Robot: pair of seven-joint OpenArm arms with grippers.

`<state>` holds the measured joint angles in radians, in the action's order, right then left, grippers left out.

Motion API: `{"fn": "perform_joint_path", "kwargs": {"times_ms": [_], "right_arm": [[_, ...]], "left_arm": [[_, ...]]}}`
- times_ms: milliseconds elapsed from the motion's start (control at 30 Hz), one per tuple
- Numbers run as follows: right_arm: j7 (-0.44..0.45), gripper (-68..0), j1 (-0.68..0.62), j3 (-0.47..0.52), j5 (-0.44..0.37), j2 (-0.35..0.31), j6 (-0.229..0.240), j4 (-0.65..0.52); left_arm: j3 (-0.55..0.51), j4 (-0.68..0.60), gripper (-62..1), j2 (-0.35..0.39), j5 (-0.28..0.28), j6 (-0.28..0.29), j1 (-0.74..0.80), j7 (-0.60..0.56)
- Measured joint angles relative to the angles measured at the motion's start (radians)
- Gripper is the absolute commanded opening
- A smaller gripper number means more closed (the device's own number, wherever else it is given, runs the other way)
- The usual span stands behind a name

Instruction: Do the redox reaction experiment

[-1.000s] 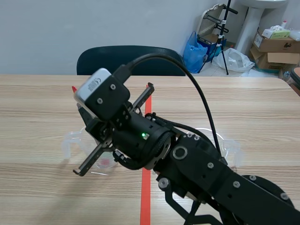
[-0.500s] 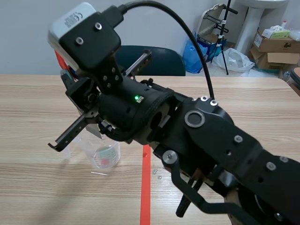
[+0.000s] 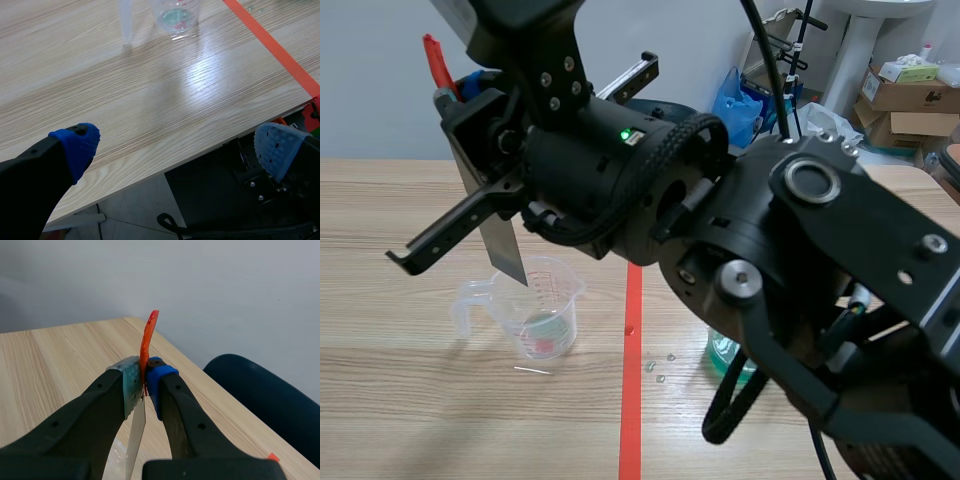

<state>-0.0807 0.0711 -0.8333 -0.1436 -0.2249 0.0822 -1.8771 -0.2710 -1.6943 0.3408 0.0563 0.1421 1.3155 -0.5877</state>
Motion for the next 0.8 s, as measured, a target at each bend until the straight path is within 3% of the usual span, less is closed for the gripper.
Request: {"fn": "perform_joint_path", "kwargs": {"times_ms": [800], "right_arm": [[0.003, -66.2, 0.0, 0.04, 0.0, 0.0, 0.0, 0.0]], "left_arm": [[0.0, 0.0, 1.4, 0.0, 0.0, 0.0, 0.0, 0.0]]}}
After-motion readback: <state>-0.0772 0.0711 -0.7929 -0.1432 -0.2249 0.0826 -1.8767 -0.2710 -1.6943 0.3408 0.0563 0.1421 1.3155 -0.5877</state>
